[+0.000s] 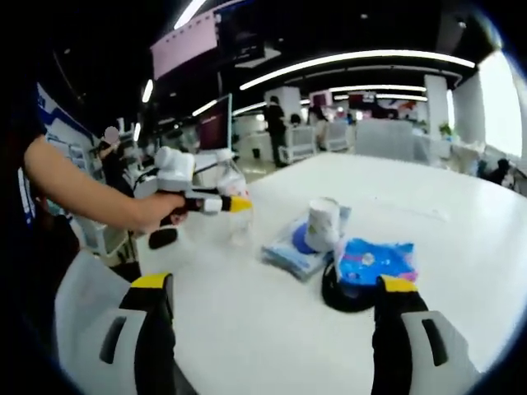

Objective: Arrange the tabletop items into an orderly group along one side of the table until the central work area is clear of visible clutter.

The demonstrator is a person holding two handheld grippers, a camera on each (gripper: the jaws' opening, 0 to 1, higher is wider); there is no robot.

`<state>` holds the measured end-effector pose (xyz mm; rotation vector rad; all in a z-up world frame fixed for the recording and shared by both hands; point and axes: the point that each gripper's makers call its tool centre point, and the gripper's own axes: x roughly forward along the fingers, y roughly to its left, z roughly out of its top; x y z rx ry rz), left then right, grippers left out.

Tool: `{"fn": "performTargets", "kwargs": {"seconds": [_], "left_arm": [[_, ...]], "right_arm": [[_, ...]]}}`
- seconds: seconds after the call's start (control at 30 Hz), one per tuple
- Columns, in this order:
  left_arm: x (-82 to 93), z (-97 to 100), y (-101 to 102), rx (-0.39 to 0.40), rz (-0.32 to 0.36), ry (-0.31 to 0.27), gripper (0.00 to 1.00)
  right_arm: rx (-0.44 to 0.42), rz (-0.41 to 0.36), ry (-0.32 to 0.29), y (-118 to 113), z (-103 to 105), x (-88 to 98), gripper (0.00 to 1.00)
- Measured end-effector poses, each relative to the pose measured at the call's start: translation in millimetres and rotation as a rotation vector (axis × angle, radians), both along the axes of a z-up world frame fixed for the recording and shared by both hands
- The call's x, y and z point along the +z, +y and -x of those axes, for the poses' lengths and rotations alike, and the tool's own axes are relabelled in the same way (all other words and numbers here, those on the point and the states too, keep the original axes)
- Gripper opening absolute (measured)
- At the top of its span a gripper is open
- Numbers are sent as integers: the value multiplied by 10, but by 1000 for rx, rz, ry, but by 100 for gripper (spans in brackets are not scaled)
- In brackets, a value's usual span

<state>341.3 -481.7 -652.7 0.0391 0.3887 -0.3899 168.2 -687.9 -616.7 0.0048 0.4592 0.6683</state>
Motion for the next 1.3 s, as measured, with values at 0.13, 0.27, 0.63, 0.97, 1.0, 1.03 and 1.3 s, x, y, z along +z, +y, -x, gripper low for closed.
{"fn": "performTargets", "kwargs": {"seconds": [0.13, 0.27, 0.63, 0.97, 1.0, 1.03, 1.3], "left_arm": [[3, -61, 16, 5, 1, -4, 39], [10, -119, 32, 9, 1, -10, 39], [-7, -286, 93, 25, -3, -17, 39], [-11, -427, 138, 48, 0, -26, 39], [-5, -436, 142, 49, -2, -27, 39], [5, -450, 151, 52, -4, -32, 39], [-30, -598, 222, 73, -21, -32, 39]], "right_arm": [[5, -3, 6, 31, -33, -19, 99], [14, -3, 13, 66, -52, -42, 99], [23, -19, 12, 108, -98, -35, 99], [42, 9, 1, 89, -100, -68, 100], [42, 6, 2, 90, -100, -68, 100], [42, 9, 4, 86, -96, -81, 100], [41, 14, 16, 62, -89, -127, 100]]}}
